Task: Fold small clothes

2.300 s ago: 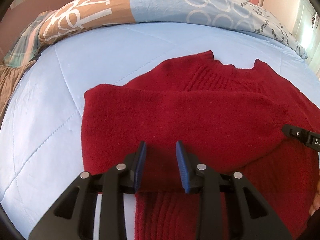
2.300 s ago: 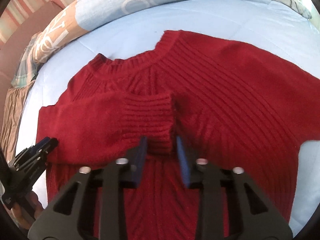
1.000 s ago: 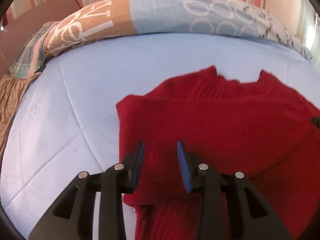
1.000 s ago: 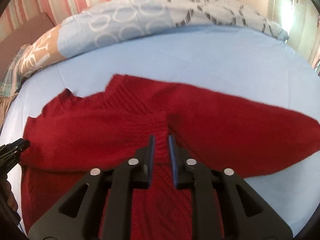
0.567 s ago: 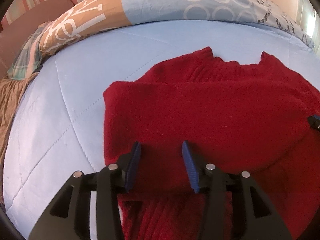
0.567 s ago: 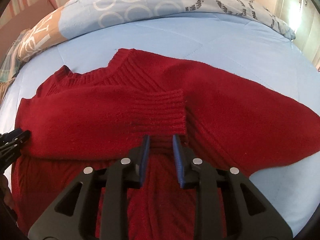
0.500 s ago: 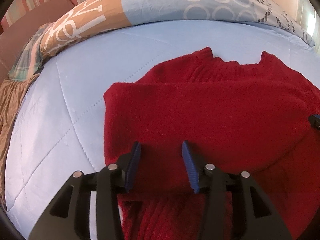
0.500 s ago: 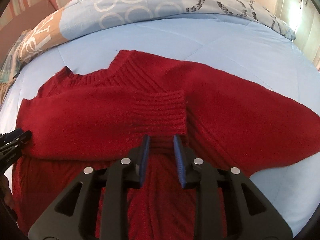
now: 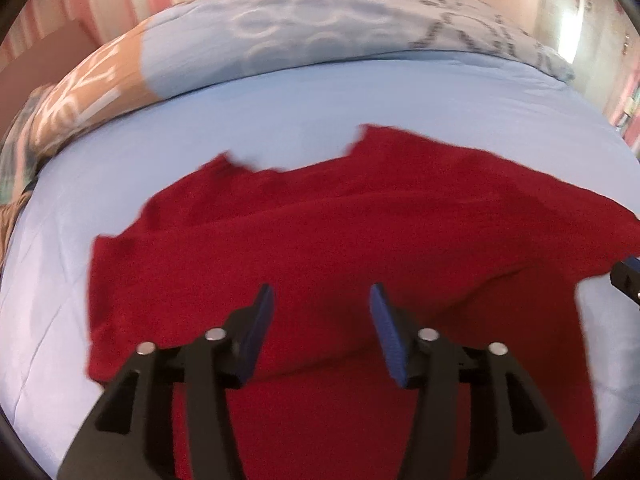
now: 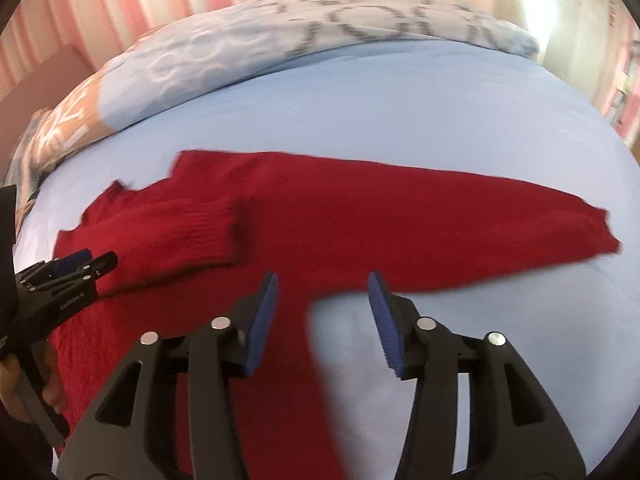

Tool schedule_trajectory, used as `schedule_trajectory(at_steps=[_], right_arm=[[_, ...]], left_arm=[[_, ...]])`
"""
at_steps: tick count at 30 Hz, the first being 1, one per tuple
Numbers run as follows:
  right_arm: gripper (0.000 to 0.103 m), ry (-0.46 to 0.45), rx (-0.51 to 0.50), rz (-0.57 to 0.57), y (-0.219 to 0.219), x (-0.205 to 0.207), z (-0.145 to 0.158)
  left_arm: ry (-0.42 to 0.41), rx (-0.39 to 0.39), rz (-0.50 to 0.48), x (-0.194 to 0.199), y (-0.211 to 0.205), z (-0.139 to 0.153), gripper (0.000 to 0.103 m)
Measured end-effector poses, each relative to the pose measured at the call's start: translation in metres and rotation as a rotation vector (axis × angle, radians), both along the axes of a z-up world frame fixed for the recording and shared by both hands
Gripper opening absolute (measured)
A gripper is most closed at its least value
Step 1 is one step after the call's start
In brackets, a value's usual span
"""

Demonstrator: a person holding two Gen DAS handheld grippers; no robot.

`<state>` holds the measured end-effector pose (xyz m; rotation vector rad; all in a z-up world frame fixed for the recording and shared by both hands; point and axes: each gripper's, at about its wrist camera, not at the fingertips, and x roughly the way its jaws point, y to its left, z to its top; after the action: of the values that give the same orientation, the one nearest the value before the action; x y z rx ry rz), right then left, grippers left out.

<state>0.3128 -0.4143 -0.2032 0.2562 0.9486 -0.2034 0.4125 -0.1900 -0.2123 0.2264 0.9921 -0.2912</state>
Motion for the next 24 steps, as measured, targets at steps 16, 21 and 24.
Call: schedule_trajectory(at_steps=[16,21,24], right_arm=[[0.06,-0.001,0.039,-0.34,-0.171,-0.059,-0.028],[0.06,-0.04,0.105,-0.426,-0.203,-0.063,-0.041],[0.06,-0.054,0.186,-0.48,-0.22,-0.064,-0.051]], left_arm=[[-0.034,0.024,-0.112,0.003,-0.132,-0.022,0.055],[-0.024,0.021,-0.112,0.013,-0.146,-0.03,0.055],[-0.044,0.035,-0.131,0.015,-0.158,-0.03,0.055]])
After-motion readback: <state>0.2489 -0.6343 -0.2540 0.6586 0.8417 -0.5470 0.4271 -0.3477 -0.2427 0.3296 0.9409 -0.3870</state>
